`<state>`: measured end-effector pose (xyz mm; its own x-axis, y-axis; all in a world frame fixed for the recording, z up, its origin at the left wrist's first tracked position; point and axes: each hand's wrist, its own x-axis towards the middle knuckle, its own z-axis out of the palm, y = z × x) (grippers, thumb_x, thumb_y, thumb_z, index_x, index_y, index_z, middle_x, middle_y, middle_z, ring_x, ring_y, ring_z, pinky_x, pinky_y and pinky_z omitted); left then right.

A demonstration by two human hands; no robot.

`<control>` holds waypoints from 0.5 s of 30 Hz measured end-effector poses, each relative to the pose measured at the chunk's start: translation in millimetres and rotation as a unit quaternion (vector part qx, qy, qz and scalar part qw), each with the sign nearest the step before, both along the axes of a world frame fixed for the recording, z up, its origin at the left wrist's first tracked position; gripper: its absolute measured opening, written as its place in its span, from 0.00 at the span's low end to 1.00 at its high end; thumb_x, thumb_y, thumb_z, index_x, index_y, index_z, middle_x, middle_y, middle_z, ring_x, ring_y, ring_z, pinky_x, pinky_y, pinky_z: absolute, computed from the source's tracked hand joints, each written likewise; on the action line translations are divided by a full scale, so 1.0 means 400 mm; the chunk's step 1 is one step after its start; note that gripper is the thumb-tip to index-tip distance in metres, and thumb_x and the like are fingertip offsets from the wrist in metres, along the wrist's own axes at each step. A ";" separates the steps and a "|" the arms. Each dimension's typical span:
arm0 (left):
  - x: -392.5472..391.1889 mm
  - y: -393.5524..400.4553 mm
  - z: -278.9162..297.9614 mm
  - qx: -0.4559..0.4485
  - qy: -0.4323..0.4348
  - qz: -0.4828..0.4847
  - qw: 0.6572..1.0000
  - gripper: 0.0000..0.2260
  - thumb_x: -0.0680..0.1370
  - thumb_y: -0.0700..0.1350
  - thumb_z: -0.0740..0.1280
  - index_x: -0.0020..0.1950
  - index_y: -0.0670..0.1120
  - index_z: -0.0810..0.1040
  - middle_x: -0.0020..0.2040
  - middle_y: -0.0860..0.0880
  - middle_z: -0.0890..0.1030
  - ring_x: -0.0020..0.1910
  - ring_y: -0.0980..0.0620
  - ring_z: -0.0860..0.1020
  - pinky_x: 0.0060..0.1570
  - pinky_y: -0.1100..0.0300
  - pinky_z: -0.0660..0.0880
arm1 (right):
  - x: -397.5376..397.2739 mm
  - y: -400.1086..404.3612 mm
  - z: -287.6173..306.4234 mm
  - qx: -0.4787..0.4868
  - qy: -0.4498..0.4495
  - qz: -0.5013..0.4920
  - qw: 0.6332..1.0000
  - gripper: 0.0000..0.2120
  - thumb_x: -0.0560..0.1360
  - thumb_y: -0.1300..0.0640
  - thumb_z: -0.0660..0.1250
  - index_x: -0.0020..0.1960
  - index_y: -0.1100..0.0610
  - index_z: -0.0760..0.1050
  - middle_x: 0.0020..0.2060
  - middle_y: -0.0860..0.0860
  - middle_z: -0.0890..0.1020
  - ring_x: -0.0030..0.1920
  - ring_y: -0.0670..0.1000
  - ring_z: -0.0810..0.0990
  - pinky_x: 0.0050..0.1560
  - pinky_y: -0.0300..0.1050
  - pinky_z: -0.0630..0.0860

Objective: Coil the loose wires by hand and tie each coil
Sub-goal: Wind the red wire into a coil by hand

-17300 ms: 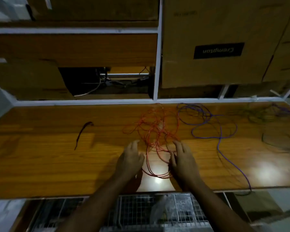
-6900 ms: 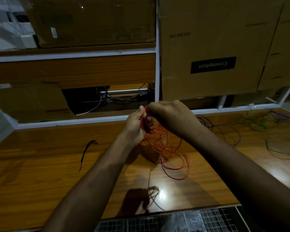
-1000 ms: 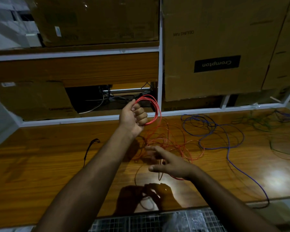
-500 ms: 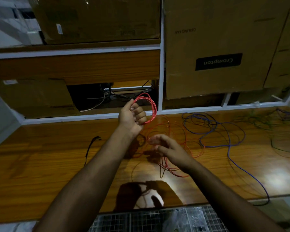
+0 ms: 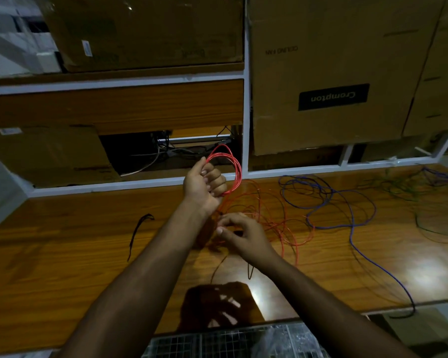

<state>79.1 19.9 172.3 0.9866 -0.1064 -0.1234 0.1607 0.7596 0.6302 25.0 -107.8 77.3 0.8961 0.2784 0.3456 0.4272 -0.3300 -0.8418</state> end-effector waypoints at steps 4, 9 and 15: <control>-0.001 0.015 -0.004 -0.003 0.004 0.008 1.000 0.23 0.84 0.52 0.55 0.29 0.50 0.64 0.22 0.54 0.59 0.19 0.56 0.56 0.19 0.63 0.51 | -0.012 -0.032 0.035 0.220 0.101 -0.026 0.970 0.05 0.83 0.59 0.58 0.53 0.58 0.73 0.47 0.55 0.83 0.43 0.51 0.83 0.42 0.48 0.80; -0.006 0.019 -0.008 -0.009 0.009 0.013 1.000 0.23 0.84 0.52 0.55 0.28 0.49 0.64 0.22 0.54 0.59 0.19 0.56 0.55 0.19 0.63 0.51 | 0.000 -0.082 0.018 0.065 0.015 -0.238 0.969 0.07 0.83 0.55 0.59 0.51 0.53 0.75 0.33 0.50 0.81 0.29 0.47 0.77 0.29 0.52 0.76; -0.004 0.018 -0.006 0.018 0.001 0.020 1.000 0.23 0.84 0.52 0.55 0.29 0.50 0.64 0.23 0.54 0.59 0.20 0.56 0.56 0.19 0.63 0.52 | -0.069 -0.077 0.076 -0.309 -0.039 -0.247 0.918 0.02 0.80 0.57 0.63 0.50 0.53 0.74 0.37 0.47 0.79 0.35 0.48 0.80 0.34 0.44 0.78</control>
